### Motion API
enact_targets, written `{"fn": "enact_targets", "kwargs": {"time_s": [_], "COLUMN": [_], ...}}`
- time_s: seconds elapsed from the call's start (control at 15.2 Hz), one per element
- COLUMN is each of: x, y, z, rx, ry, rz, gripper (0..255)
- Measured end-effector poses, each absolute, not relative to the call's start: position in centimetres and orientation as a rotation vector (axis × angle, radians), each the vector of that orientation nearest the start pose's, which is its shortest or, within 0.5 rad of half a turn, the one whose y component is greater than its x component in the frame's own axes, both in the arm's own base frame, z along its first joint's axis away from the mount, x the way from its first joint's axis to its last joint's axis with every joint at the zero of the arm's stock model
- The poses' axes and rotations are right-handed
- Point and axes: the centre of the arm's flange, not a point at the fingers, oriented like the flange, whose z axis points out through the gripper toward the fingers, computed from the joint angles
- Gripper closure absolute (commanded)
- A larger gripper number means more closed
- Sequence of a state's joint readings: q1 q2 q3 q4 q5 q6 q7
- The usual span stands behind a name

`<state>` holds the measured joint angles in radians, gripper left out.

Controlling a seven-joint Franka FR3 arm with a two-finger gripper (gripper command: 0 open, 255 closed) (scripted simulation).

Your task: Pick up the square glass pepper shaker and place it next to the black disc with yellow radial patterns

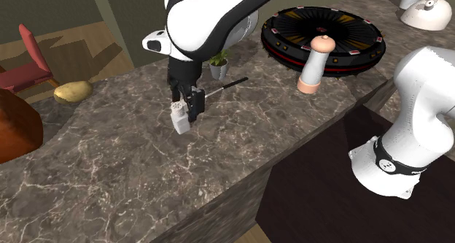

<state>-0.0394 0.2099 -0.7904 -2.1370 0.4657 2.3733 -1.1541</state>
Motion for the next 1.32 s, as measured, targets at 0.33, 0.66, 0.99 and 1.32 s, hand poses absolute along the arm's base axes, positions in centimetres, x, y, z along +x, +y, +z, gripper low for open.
{"fn": "enact_targets", "kwargs": {"time_s": [0.33, 0.66, 0.99, 1.32], "x": [39.72, 39.73, 39.71, 39.7], "y": [-41.13, -41.13, -41.16, -41.12], "z": [33.12, 33.1, 33.12, 33.36], "rx": [-3.108, -3.108, -3.109, -3.109], "ry": [-0.033, -0.033, -0.033, -0.033], "rz": [-0.342, -0.342, -0.342, -0.342], "gripper": [0, 255, 255, 255]}}
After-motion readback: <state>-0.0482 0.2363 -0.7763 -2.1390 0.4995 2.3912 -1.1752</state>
